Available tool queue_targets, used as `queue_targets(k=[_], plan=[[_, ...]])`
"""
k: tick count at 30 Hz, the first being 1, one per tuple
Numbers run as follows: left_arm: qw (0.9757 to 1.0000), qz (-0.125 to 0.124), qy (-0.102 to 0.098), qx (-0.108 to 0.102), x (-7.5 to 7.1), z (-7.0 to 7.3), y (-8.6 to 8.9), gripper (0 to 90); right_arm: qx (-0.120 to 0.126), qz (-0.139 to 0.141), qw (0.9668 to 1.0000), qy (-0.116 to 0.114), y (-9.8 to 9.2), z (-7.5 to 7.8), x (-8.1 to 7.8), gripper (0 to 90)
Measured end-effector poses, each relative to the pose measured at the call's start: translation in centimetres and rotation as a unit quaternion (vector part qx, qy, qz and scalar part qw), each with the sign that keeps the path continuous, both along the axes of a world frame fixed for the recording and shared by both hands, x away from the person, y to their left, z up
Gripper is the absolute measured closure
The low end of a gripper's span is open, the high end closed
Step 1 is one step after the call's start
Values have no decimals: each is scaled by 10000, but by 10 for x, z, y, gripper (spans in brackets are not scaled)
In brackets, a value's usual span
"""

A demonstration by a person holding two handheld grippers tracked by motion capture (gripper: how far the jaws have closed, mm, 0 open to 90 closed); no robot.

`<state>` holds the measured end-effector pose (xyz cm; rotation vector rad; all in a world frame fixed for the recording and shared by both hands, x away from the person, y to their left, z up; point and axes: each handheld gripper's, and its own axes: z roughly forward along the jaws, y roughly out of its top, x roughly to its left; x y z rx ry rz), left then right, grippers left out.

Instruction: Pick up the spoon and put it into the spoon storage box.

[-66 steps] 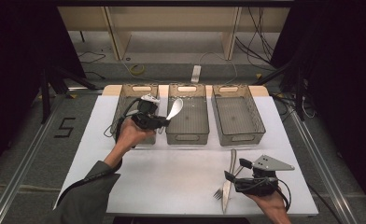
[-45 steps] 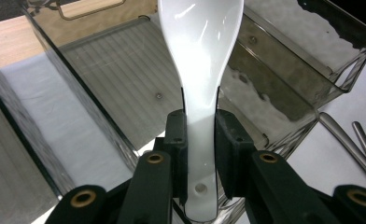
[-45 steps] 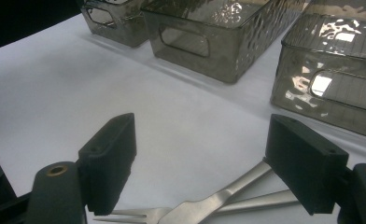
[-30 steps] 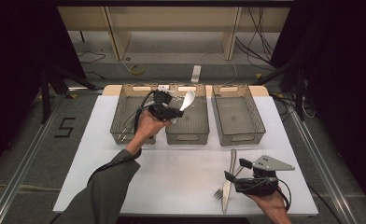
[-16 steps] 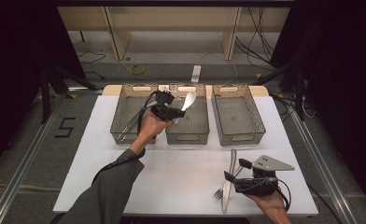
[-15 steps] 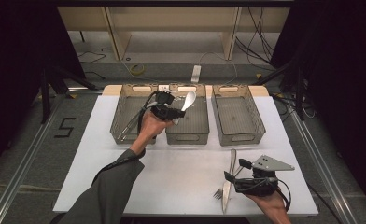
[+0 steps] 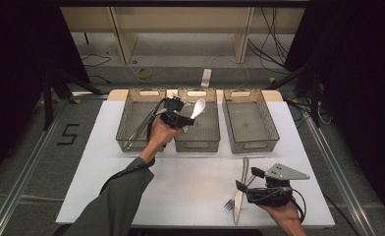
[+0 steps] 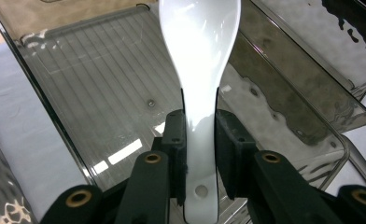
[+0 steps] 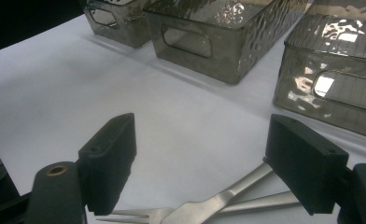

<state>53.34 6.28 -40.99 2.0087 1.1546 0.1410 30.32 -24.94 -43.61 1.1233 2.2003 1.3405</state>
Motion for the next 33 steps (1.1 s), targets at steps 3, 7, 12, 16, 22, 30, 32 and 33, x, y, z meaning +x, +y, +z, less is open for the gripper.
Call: queue_targets(k=[3,7,12,16,22,30,32,33], plan=[[10000,25,21,-73,0,7,4,607,18,-10,10000,0,-1,0,1,255],[9999,-108,-75,50,-5,17,8,522,8,6,10000,-12,1,0,1,256],[9997,-151,-197,-68,-20,29,22,408,-1,-4,10000,21,1,-1,1,255],[9992,-209,-279,-185,-36,34,38,347,-38,23,10000,24,2,-2,2,255],[9987,-154,-408,-252,-59,34,70,311,-1,-32,10000,38,0,-1,5,256],[9979,-244,-510,-329,-76,30,74,283,-27,-37,10000,40,2,-1,8,256],[9976,-252,-546,-336,-79,30,74,276,-28,-34,10000,27,2,0,9,257],[9975,-271,-562,-347,-80,30,75,276,-27,-28,10000,21,2,0,9,257]])
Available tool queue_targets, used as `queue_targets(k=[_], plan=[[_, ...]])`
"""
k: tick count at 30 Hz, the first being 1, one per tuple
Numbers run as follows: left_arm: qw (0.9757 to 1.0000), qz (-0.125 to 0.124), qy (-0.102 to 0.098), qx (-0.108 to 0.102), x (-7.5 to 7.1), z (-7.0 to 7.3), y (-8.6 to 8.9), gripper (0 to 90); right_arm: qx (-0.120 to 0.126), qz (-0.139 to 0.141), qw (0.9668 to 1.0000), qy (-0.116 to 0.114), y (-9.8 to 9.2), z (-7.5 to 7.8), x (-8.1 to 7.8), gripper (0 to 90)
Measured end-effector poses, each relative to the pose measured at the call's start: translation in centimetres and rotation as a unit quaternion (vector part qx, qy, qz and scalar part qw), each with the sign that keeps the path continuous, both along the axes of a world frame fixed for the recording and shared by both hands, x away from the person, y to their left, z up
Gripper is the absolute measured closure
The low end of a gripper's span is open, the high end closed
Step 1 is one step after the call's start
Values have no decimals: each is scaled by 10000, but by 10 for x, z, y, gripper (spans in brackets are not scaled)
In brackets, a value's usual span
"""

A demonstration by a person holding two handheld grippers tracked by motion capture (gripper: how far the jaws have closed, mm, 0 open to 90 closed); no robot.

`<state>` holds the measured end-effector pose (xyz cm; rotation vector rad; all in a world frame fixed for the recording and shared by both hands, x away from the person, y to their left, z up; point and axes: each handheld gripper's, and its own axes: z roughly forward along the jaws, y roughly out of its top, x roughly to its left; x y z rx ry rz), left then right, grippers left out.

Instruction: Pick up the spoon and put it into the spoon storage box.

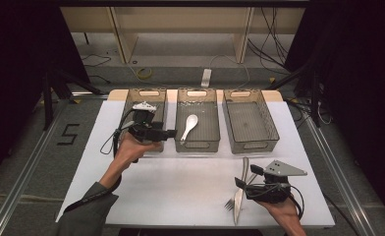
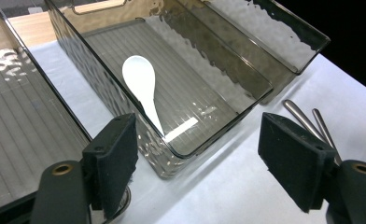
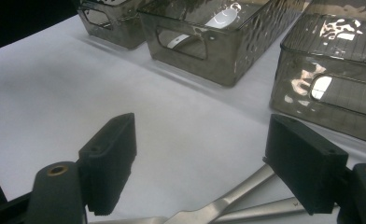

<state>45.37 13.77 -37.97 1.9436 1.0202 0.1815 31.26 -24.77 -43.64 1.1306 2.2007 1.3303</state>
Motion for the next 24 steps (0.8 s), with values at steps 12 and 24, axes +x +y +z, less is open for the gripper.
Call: queue_targets(k=[12,24], plan=[[9994,23,-235,-261,-29,1,20,240,-59,-104,9999,53,-5,1,11,262],[9977,6,-539,-412,-61,-20,39,220,-245,-141,9992,271,-9,-3,42,358]])
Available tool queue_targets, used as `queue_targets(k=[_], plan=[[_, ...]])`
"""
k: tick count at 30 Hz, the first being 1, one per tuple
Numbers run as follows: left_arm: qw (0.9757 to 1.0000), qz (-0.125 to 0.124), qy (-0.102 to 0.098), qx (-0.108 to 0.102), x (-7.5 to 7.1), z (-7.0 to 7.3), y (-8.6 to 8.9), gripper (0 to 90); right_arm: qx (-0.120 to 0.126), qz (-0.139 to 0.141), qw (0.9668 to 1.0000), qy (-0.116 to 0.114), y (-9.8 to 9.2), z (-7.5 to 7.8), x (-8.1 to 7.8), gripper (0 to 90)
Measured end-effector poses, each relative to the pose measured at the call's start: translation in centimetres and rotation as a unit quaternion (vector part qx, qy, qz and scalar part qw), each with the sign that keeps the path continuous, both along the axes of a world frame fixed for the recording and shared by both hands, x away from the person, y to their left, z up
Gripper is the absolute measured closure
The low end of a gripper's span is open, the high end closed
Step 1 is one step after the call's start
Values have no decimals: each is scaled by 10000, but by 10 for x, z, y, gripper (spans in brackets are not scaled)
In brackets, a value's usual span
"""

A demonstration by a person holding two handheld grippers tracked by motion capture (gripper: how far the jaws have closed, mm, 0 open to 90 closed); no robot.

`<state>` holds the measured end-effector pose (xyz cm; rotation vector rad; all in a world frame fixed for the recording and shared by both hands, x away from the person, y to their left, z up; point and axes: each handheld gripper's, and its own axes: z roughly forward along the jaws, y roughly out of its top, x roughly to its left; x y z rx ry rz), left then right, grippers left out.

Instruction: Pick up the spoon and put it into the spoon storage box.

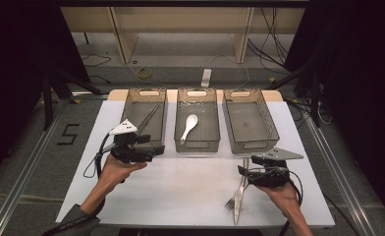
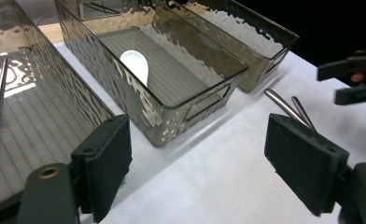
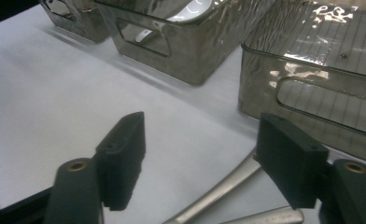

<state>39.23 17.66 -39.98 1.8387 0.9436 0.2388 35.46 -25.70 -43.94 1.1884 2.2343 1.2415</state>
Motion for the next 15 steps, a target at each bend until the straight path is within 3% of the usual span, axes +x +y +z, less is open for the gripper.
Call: queue_targets(k=[4,7,15], plan=[[9996,-116,89,-256,-4,-6,6,204,-125,14,9998,143,-1,-4,9,442],[9998,-86,-41,-149,-10,-7,8,195,-175,-66,9994,278,-3,-7,16,491],[10000,-43,-53,22,-21,-11,13,183,-355,-179,9982,456,-7,-13,29,604]])
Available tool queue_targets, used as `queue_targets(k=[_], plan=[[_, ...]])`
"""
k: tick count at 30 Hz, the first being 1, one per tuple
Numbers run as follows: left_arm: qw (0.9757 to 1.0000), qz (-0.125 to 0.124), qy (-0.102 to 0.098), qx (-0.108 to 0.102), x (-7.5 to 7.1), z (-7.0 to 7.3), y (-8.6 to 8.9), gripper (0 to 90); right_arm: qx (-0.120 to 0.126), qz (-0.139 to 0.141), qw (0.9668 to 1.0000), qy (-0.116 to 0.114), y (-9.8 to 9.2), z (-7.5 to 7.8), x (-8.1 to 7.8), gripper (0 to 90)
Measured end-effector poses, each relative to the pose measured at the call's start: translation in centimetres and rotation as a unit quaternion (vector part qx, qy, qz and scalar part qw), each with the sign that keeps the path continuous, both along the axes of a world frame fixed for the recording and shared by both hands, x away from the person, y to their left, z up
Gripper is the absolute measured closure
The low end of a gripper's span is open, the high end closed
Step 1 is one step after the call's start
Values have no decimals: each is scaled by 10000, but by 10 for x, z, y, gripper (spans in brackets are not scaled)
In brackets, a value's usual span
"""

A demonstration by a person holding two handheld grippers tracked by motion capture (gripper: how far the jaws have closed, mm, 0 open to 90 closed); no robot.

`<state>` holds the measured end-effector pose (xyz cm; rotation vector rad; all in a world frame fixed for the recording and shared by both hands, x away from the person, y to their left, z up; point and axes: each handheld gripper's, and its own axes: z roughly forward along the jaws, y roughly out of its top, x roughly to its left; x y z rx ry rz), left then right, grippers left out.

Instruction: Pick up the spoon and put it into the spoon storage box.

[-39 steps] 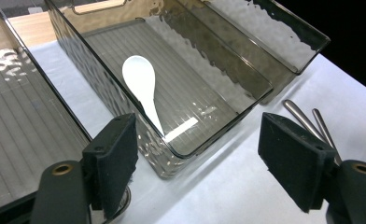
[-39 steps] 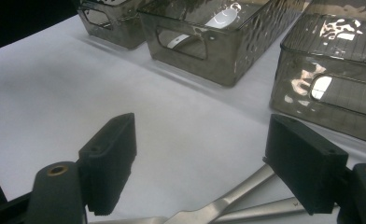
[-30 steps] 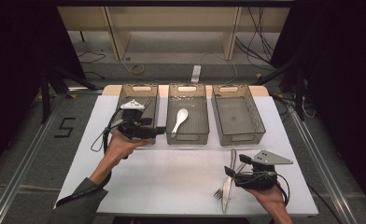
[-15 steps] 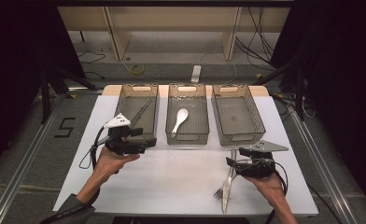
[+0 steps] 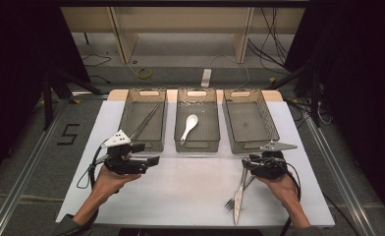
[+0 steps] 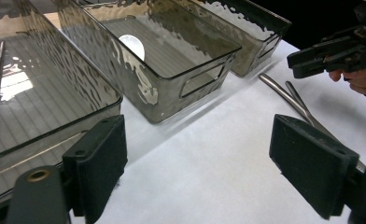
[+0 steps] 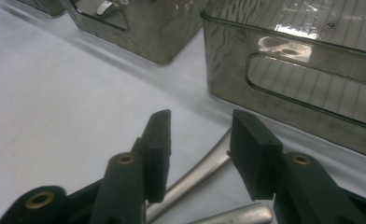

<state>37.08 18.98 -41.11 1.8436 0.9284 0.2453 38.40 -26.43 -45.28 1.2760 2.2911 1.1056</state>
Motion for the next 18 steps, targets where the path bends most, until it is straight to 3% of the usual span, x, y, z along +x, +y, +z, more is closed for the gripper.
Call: queue_targets(k=[18], plan=[[9998,56,-166,-118,-14,-2,5,167,-327,187,9993,82,7,-8,18,833]])
